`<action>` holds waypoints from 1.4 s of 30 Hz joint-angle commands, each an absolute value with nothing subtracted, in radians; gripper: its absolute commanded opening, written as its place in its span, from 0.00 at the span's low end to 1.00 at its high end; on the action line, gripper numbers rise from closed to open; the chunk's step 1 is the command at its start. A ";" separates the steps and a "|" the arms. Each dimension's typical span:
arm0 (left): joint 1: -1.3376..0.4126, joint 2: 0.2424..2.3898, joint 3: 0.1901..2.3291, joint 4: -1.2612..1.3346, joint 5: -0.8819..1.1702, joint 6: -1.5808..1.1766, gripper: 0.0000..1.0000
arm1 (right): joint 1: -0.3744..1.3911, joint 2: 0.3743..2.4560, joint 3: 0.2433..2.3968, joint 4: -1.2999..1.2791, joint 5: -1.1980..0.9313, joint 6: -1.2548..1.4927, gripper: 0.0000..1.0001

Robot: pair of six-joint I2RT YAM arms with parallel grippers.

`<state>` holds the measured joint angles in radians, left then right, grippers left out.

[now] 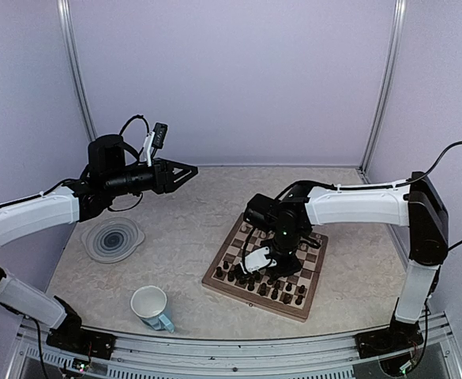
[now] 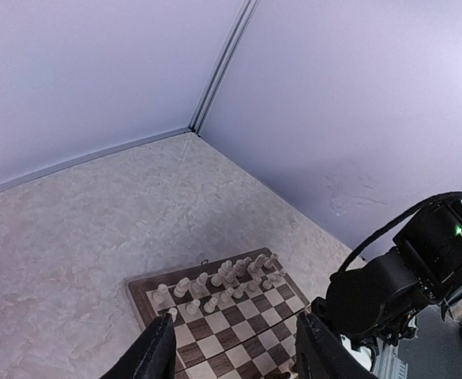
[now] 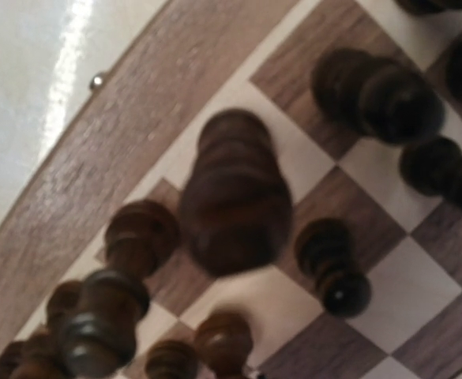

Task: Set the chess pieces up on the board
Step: Place the pawn at d7.

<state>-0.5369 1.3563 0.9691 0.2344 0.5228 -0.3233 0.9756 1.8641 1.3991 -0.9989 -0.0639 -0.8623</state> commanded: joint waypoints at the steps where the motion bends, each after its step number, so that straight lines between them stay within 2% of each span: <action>1: -0.537 1.345 0.959 0.248 0.542 -0.332 0.52 | 0.988 1.885 1.427 -1.009 -0.060 -0.852 0.07; 14: -0.537 1.367 0.960 0.252 0.558 -0.337 0.52 | 0.988 1.897 1.425 -0.973 -0.060 -0.845 0.09; 29: -0.537 1.379 0.963 0.252 0.573 -0.343 0.52 | 0.988 1.887 1.428 -0.979 -0.076 -0.848 0.22; 42: -0.537 1.390 0.965 0.249 0.578 -0.344 0.52 | 0.988 1.894 1.442 -1.022 -0.122 -0.847 0.22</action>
